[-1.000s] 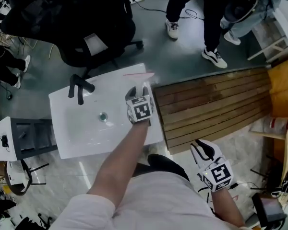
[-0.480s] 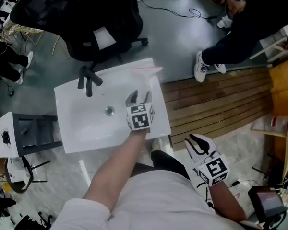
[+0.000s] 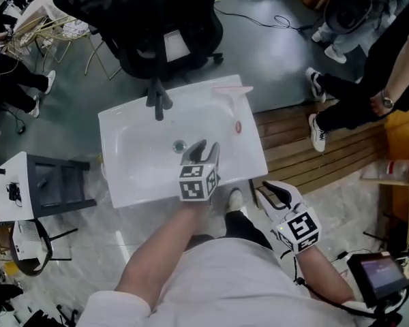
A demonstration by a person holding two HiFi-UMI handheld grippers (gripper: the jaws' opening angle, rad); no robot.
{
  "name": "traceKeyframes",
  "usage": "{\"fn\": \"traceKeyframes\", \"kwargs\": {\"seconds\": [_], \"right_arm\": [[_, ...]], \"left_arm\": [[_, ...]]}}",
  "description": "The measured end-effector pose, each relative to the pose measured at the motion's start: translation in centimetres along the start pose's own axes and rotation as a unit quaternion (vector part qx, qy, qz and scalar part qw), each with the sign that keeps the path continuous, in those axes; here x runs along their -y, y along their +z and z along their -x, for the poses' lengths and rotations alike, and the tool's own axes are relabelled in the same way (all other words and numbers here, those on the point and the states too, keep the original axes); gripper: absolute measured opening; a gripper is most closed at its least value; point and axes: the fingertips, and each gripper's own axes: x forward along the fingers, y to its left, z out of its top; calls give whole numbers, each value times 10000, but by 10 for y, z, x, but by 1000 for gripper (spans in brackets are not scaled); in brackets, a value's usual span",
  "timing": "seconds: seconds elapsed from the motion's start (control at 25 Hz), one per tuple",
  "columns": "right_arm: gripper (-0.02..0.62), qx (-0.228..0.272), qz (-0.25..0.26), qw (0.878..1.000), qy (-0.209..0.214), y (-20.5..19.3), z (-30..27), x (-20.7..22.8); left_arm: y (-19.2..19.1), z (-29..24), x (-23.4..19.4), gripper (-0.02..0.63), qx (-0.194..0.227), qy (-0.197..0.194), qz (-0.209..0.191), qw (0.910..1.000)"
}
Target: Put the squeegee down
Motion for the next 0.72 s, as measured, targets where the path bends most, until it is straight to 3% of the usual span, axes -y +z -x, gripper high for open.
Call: {"fn": "traceKeyframes", "kwargs": {"seconds": [0.12,0.32,0.72], "right_arm": [[91,11,109,9999,34,8,-11,-30],[87,127,260,9996,-44,24,-30,-79],[72,287,395,9986,-211,34,-46,-176]], "left_arm": [[-9,40,-11,127,-1,-150,-149,9998],[-21,111,-39,9,105,-384,-423,9983],[-43,249,-66,6,244,-1405,-722,9871]]}}
